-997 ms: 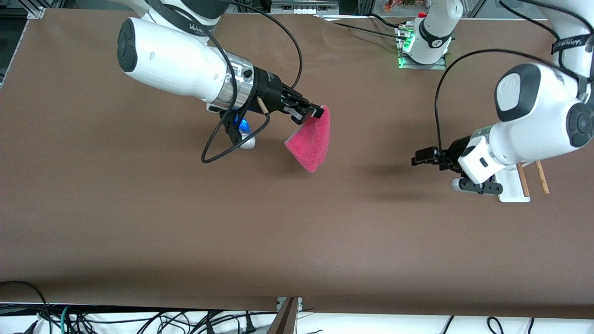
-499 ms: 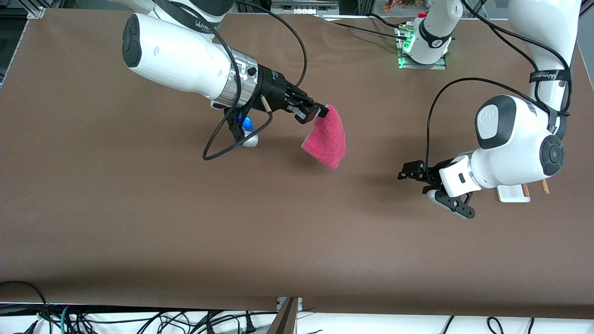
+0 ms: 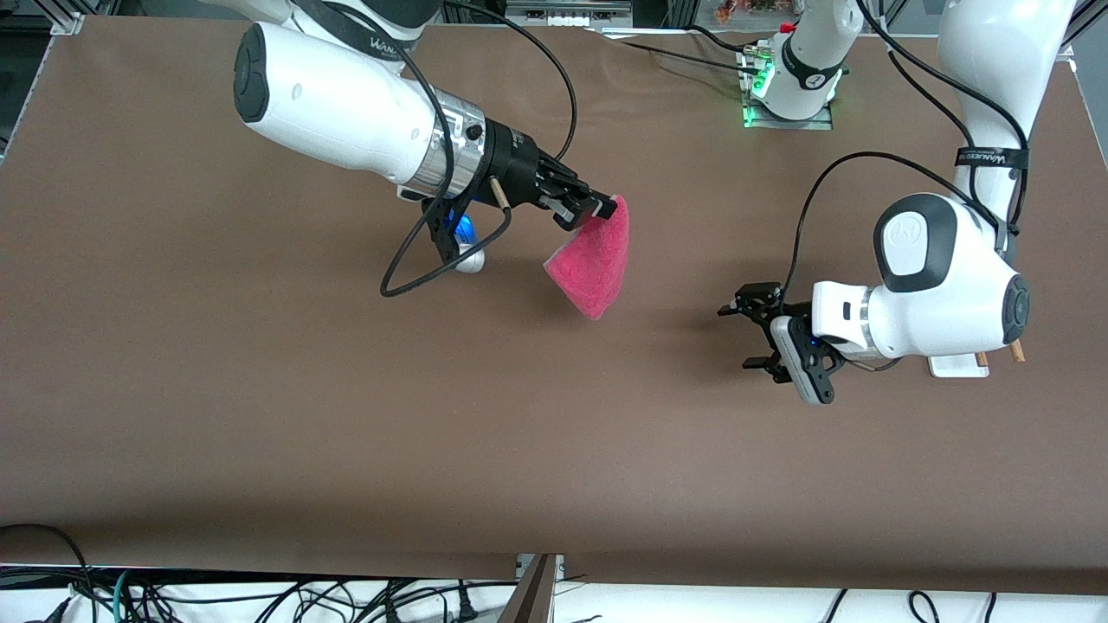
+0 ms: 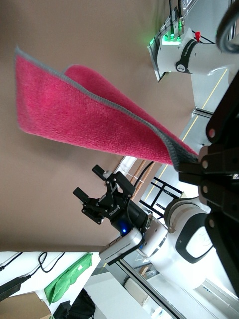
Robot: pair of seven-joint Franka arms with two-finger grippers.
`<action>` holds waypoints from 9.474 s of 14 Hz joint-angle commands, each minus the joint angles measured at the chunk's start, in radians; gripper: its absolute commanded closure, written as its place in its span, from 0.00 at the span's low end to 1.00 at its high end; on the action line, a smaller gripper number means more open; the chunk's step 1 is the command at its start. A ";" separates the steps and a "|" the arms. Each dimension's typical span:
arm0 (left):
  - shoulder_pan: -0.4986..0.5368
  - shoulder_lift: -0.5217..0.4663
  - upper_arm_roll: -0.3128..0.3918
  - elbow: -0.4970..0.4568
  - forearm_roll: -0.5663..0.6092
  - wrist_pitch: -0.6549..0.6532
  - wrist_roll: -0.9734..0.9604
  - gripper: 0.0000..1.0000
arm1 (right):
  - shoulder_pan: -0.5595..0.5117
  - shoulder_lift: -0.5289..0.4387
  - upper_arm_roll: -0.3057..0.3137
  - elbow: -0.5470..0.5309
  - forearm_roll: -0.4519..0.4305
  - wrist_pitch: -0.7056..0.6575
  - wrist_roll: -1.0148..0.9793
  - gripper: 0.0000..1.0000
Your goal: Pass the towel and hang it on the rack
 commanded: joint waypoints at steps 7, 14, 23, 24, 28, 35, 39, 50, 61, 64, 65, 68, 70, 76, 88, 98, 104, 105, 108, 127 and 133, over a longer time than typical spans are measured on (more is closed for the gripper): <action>0.000 -0.134 -0.166 -0.304 -0.358 0.240 0.481 0.00 | 0.004 0.024 0.003 0.037 0.018 0.006 0.019 1.00; -0.034 -0.111 -0.212 -0.326 -0.349 0.464 0.597 0.00 | 0.004 0.024 0.002 0.037 0.017 0.004 0.018 1.00; -0.017 -0.112 -0.217 -0.391 -0.501 0.417 0.876 0.00 | 0.002 0.024 0.000 0.037 0.017 0.000 0.016 1.00; -0.019 -0.111 -0.217 -0.403 -0.581 0.393 0.965 0.00 | 0.002 0.024 0.000 0.037 0.017 -0.003 0.016 1.00; -0.017 -0.115 -0.217 -0.439 -0.715 0.312 1.085 0.01 | 0.001 0.024 0.000 0.037 0.017 -0.005 0.016 1.00; -0.012 -0.108 -0.215 -0.434 -0.789 0.265 1.151 0.43 | -0.004 0.024 0.000 0.037 0.018 -0.006 0.015 1.00; -0.014 -0.091 -0.215 -0.434 -0.792 0.276 1.151 0.61 | -0.004 0.024 0.000 0.037 0.017 -0.006 0.015 1.00; 0.011 -0.089 -0.206 -0.425 -0.801 0.278 1.154 1.00 | -0.004 0.024 0.000 0.036 0.017 -0.006 0.015 1.00; 0.104 -0.166 -0.195 -0.342 -0.330 0.264 0.521 1.00 | -0.019 0.010 -0.012 0.037 0.000 -0.028 0.016 0.00; 0.101 -0.163 -0.197 -0.246 -0.052 0.186 0.160 1.00 | -0.079 -0.007 -0.011 0.036 -0.074 -0.150 -0.063 0.00; 0.103 -0.157 -0.197 -0.203 0.038 0.117 0.078 1.00 | -0.096 -0.025 -0.012 0.036 -0.100 -0.214 -0.143 0.00; 0.138 -0.140 -0.192 -0.139 0.199 -0.017 -0.082 1.00 | -0.158 -0.056 -0.041 0.031 -0.177 -0.427 -0.362 0.00; 0.170 -0.122 -0.178 -0.129 0.228 -0.049 -0.091 1.00 | -0.159 -0.084 -0.136 0.028 -0.244 -0.567 -0.563 0.00; 0.193 -0.050 -0.056 0.002 0.674 -0.291 -0.105 1.00 | -0.198 -0.326 -0.235 -0.285 -0.606 -0.623 -1.146 0.00; 0.411 -0.011 0.168 0.101 0.757 -0.321 -0.018 1.00 | -0.416 -0.401 -0.046 -0.379 -0.835 -0.549 -1.347 0.00; 0.480 0.004 0.204 0.124 0.816 -0.425 0.223 1.00 | -0.416 -0.375 -0.052 -0.365 -0.861 -0.529 -1.346 0.00; 0.491 0.105 0.268 0.183 0.851 -0.204 0.219 1.00 | -0.416 -0.377 -0.051 -0.365 -0.856 -0.534 -1.335 0.00; 0.503 0.125 0.270 0.184 0.852 -0.139 0.223 1.00 | -0.416 -0.375 -0.051 -0.365 -0.861 -0.529 -1.337 0.00; 0.506 0.147 0.268 0.181 0.851 -0.074 0.219 1.00 | -0.413 -0.375 -0.049 -0.365 -0.864 -0.506 -1.337 0.00; 0.217 -0.115 0.250 0.253 0.671 -0.314 -0.141 0.00 | -0.415 -0.375 -0.052 -0.365 -0.855 -0.506 -1.335 0.00; 0.054 -0.172 0.160 0.252 0.664 -0.442 -0.712 0.00 | -0.415 -0.375 -0.052 -0.365 -0.855 -0.506 -1.334 0.00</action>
